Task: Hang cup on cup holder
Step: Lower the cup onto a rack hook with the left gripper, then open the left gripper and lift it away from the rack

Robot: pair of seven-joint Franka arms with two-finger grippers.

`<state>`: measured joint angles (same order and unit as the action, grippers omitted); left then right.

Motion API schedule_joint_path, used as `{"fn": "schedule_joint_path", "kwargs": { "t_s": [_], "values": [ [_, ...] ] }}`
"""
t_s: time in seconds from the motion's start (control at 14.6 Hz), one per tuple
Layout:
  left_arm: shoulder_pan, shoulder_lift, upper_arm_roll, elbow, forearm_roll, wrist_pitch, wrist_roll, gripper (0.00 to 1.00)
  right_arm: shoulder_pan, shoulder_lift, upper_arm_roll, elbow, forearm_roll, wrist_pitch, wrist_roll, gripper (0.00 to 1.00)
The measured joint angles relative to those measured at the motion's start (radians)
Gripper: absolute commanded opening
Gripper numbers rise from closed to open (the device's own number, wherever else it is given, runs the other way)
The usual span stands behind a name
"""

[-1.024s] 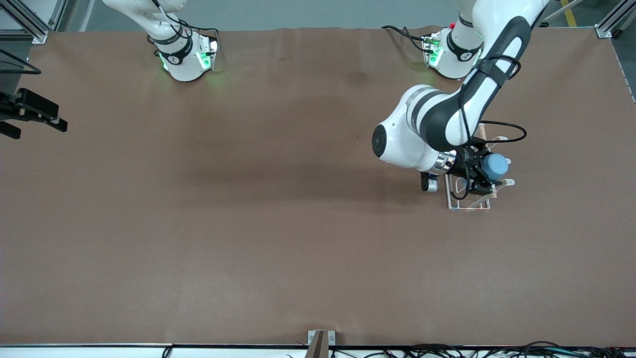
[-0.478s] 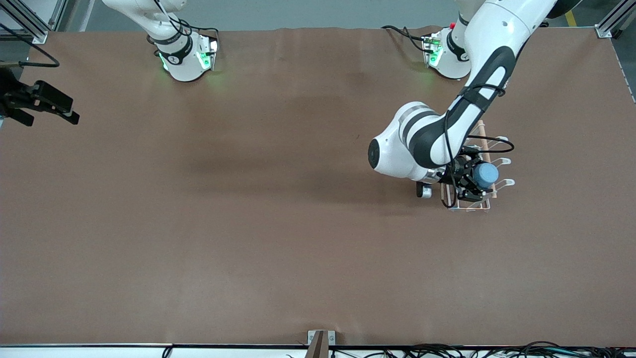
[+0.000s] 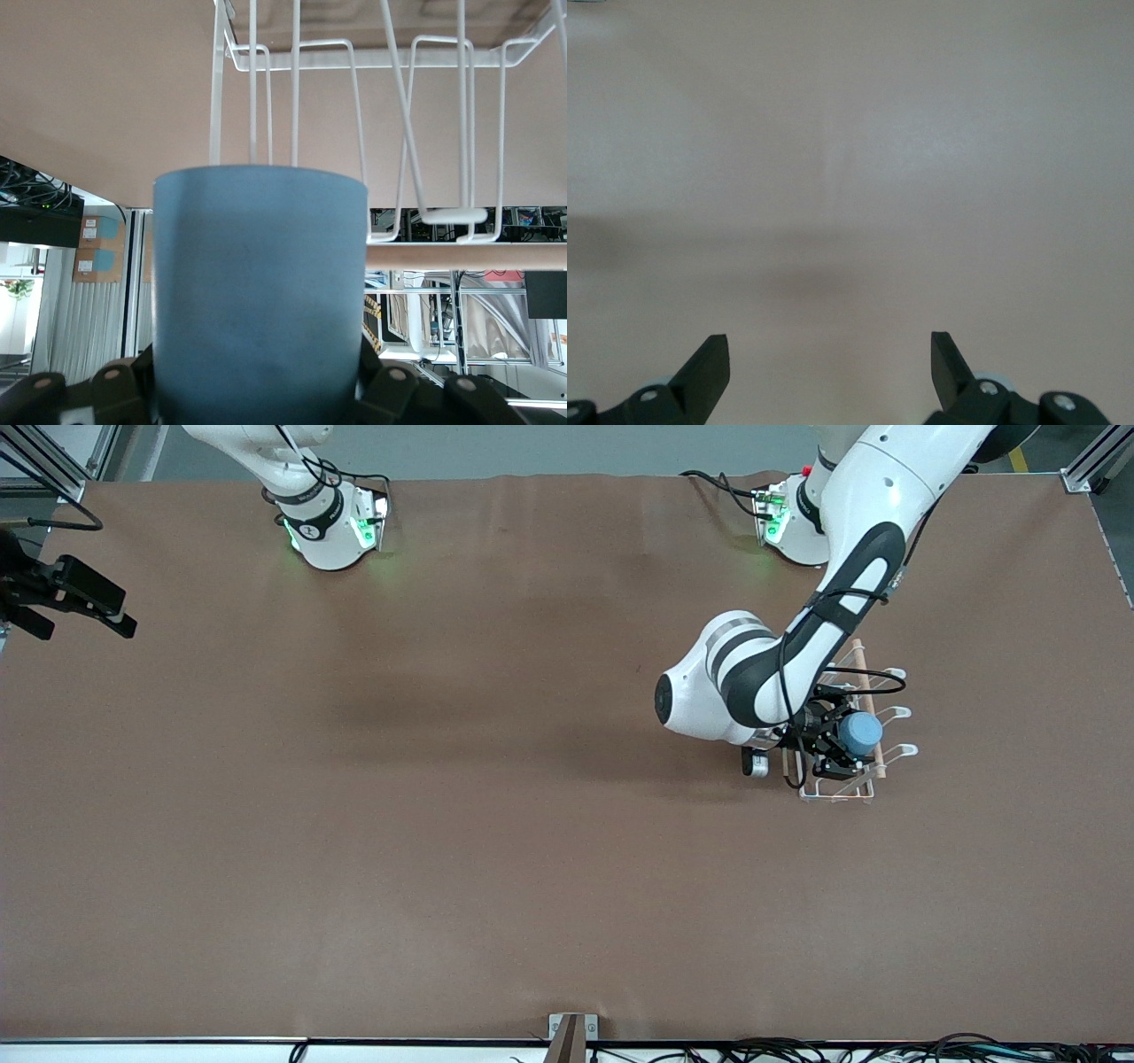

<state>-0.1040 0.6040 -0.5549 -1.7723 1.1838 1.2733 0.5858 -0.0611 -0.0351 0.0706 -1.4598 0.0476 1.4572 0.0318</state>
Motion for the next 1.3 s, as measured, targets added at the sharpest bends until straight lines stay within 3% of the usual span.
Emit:
{"fn": "schedule_joint_path", "kwargs": {
  "t_s": [0.07, 0.14, 0.55, 0.75, 0.96, 1.3],
  "values": [
    [0.001, 0.004, 0.000, -0.002, 0.011, 0.000, -0.007, 0.82, 0.000, 0.000, 0.000, 0.000, 0.000, -0.001, 0.000, 1.00],
    [0.002, 0.007, 0.000, -0.002, 0.019, 0.000, -0.011, 1.00, 0.000, 0.000, 0.000, 0.000, 0.000, -0.006, 0.000, 1.00],
    [0.004, 0.007, -0.001, 0.007, 0.030, 0.001, -0.090, 1.00, 0.002, 0.000, 0.003, 0.000, 0.000, -0.016, 0.000, 1.00],
    [0.004, 0.002, -0.004, 0.069, 0.015, 0.001, -0.138, 1.00, 0.002, 0.000, 0.002, 0.000, 0.000, 0.014, 0.000, 1.00],
    [0.004, -0.013, -0.010, 0.211, -0.129, 0.004, -0.284, 1.00, 0.002, 0.000, 0.002, -0.001, 0.000, 0.032, 0.001, 1.00],
    [0.053, -0.037, -0.008, 0.447, -0.521, 0.089, -0.677, 1.00, 0.002, 0.000, 0.001, -0.001, 0.000, 0.033, 0.002, 1.00]
  ]
}}
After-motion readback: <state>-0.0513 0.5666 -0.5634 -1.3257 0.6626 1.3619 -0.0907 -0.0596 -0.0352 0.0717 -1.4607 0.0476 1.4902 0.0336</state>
